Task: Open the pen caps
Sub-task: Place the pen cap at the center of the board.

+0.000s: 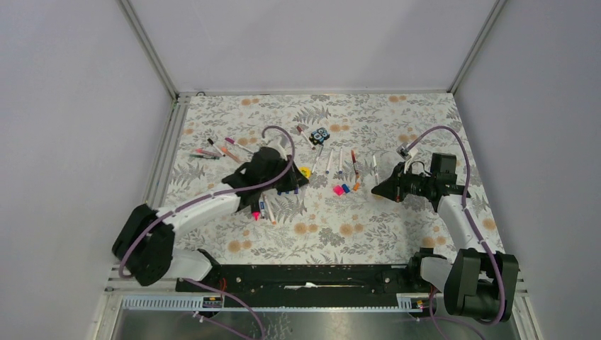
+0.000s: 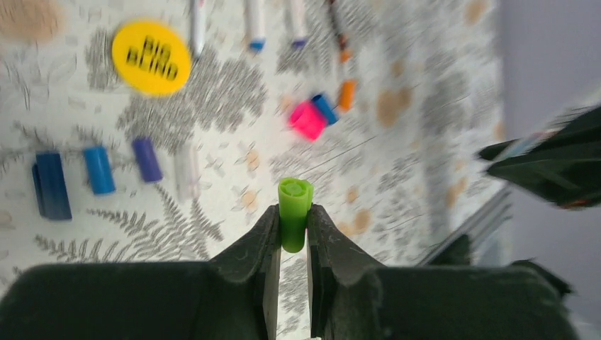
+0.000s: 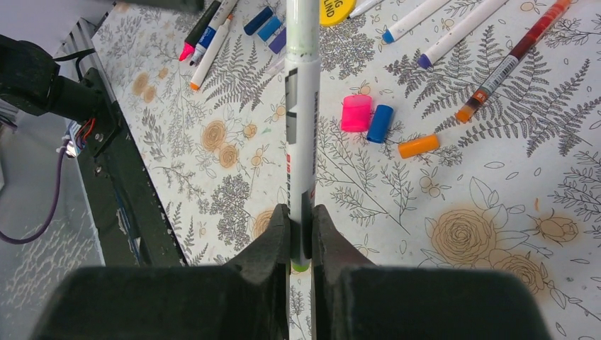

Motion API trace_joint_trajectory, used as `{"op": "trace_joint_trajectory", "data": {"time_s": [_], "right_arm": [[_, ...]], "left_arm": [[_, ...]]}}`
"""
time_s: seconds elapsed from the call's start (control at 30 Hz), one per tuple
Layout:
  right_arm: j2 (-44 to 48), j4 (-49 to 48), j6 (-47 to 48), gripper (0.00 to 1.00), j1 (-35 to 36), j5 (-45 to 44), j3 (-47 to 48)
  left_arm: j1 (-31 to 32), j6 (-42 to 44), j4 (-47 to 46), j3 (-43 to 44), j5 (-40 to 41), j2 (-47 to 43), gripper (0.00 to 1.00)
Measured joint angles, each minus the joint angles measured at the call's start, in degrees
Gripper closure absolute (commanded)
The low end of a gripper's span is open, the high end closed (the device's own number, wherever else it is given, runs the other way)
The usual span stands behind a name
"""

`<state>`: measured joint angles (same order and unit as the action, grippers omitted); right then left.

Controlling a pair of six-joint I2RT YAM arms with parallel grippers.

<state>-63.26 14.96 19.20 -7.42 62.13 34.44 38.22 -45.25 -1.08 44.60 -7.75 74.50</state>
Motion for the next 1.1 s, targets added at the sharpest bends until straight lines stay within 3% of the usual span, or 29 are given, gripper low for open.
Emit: {"op": "trace_joint_trajectory", "data": {"time_s": [0.17, 0.33, 0.7, 1.1], "right_arm": [[0.00, 0.02, 0.52, 1.00, -0.24, -0.22, 0.00], [0.00, 0.02, 0.70, 1.00, -0.46, -0.22, 0.00], [-0.13, 0.02, 0.79, 1.00, -0.52, -0.20, 0.00], [-0.17, 0.02, 1.05, 1.00, -0.52, -0.17, 0.00]], "left_arm": [[5.11, 0.44, 8.41, 3.02, 5.86, 9.33, 1.00], [5.79, 0.52, 13.27, 7.48, 10.16, 16.72, 0.97], [5.81, 3.17, 17.90, 16.48, 12.85, 26.91, 0.86], [5.81, 5.40, 22.51, 21.92, 14.82, 31.93, 0.74]]}}
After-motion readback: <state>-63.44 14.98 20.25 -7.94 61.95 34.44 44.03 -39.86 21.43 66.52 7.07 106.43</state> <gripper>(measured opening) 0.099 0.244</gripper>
